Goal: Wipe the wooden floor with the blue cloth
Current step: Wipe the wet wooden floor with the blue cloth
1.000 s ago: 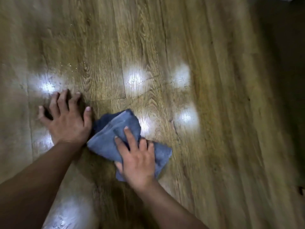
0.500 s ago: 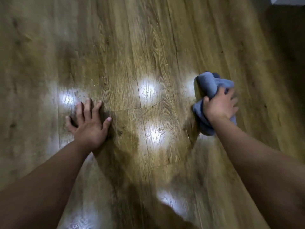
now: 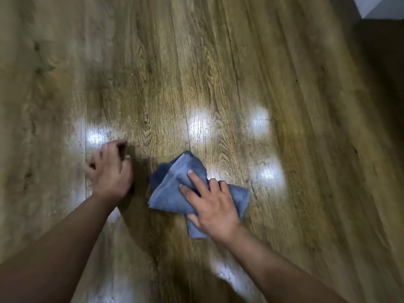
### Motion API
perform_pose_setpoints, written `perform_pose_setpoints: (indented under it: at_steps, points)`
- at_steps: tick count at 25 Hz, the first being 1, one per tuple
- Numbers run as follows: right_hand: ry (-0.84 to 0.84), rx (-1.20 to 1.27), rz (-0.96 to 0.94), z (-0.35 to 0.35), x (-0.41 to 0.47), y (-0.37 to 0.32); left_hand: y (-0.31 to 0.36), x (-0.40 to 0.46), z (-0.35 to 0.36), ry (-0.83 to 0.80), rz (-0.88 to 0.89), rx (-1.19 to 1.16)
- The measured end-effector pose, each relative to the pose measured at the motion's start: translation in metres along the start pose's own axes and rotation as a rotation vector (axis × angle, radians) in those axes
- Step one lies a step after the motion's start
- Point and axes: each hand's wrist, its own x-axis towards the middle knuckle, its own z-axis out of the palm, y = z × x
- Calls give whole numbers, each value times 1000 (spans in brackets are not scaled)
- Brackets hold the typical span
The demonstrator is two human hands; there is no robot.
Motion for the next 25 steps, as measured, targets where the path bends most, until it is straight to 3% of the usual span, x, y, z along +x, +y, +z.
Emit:
perform_pose_setpoints:
  at_steps: [2,4,8,11,13,16,18,22,25]
  points:
    - [25,-19,37,-4,-1,47,-10,26,-13,214,-74,63]
    - [49,-49,252,-6,19,101,-18,57,-21,350,-182,125]
    - [157,-49,819,-6,92,174,-36,82,-11,434,-195,230]
    - [200,-16,1071,-10,145,150,-44,81,-6,452,-188,267]
    - [196,29,961,-12,173,86,-44,84,-9,457,-201,271]
    - [144,105,481,-10,194,-37,-48,84,-5,429,-196,254]
    - [55,129,222,-10,199,-79,-52,84,-6,415,-181,251]
    - [44,50,75,-12,192,-23,-51,86,-9,407,-192,232]
    - [88,-21,325,-17,186,73,-48,84,-9,395,-195,218]
